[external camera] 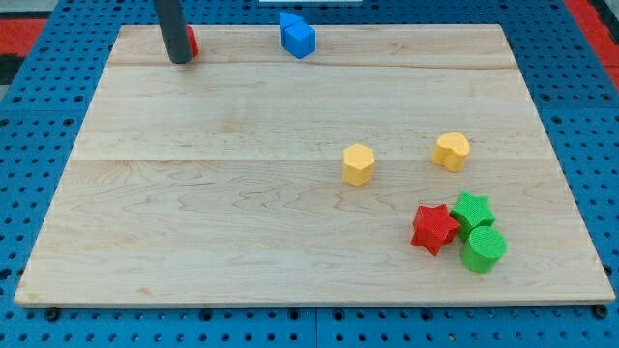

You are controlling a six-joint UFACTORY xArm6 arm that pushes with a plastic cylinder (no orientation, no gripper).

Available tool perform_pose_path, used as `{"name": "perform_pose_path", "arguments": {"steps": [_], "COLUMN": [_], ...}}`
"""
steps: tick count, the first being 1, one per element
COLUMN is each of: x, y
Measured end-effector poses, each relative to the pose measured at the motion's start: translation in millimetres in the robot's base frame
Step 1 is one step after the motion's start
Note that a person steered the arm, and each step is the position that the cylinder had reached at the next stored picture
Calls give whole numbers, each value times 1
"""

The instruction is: Push the blue blocks to the left side of the red circle

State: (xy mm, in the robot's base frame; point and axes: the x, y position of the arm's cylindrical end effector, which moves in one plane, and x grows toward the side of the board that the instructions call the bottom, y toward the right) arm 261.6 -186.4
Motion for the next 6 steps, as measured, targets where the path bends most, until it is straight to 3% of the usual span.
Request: {"name": "perform_pose_path", "arguments": {"steps": [1,2,3,4,5,6], "x": [43,37,5,-48,-70,-69], "y": [42,149,266,306,300,216]}}
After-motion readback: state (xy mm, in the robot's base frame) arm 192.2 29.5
